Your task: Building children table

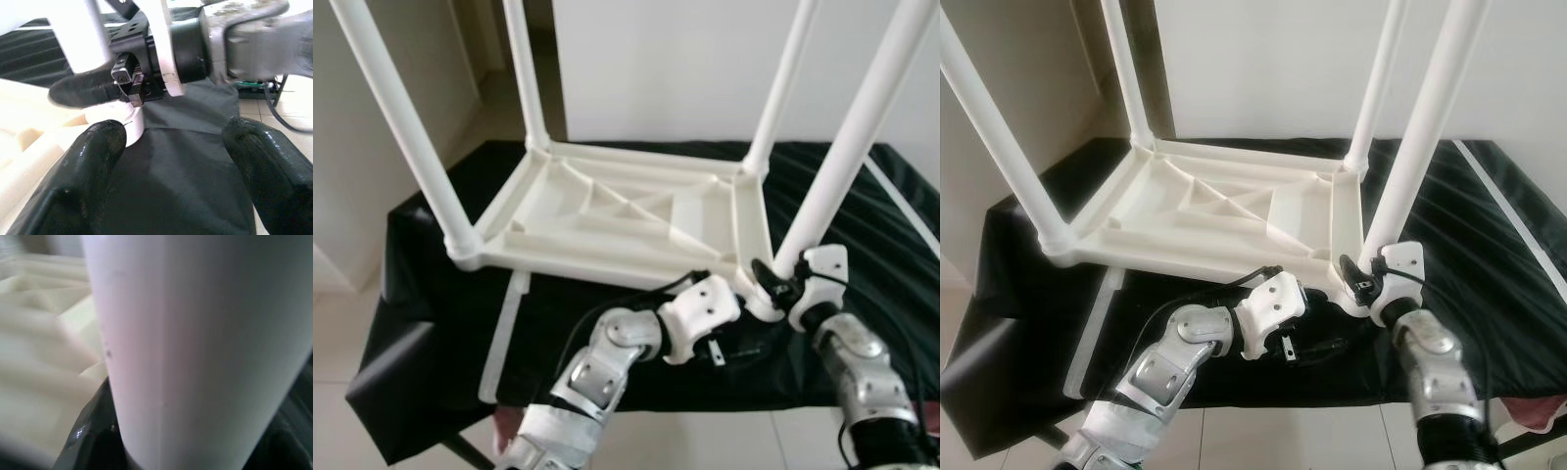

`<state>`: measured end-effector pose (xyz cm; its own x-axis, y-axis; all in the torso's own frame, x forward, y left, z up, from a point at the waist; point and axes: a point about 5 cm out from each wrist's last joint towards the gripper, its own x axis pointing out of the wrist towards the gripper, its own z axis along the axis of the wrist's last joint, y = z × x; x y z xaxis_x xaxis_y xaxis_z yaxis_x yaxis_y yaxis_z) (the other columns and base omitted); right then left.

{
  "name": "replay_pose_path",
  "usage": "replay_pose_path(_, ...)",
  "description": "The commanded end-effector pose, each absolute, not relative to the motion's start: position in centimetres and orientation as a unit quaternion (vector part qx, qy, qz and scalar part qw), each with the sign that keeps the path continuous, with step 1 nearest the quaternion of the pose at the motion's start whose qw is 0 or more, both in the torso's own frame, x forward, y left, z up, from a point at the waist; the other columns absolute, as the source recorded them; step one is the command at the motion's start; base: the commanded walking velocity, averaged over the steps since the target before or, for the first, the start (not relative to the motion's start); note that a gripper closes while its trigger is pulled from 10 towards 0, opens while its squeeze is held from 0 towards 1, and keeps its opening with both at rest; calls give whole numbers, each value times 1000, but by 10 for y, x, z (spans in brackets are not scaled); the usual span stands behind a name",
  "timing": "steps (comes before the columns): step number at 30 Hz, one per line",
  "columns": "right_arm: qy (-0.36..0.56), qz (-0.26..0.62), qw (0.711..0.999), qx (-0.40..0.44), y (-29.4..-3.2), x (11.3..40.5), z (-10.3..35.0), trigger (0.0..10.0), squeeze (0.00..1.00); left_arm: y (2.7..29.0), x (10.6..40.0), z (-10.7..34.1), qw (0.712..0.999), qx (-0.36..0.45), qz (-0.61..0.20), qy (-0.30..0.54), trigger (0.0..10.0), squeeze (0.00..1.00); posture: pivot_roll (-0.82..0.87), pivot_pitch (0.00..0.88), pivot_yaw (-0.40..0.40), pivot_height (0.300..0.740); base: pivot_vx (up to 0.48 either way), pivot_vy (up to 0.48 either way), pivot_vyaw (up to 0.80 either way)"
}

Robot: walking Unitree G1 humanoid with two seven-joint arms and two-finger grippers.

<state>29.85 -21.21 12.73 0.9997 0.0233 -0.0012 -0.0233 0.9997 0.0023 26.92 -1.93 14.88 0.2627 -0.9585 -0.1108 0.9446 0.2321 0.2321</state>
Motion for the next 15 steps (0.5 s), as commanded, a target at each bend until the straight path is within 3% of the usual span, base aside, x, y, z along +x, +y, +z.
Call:
replay_pose_path(1,42,-56,997,32,-213,295,117,10000,0,-13,284,149,860,112,-497,-36,10000,0,-58,0,-13,740,0,0,0)
replay_pose_path(9,63,-164,983,56,-201,291,117,10000,0,-10,293,151,870,119,-478,-42,10000,0,-65,0,-6,740,0,0,0)
replay_pose_path(12,64,-227,969,75,-183,289,116,10000,0,-2,303,144,884,134,-447,-14,10000,0,-59,0,-6,740,0,0,0)
replay_pose_path(15,75,-222,967,98,-162,290,115,10000,0,7,310,141,898,136,-419,-3,10000,0,-53,0,-6,740,0,0,0)
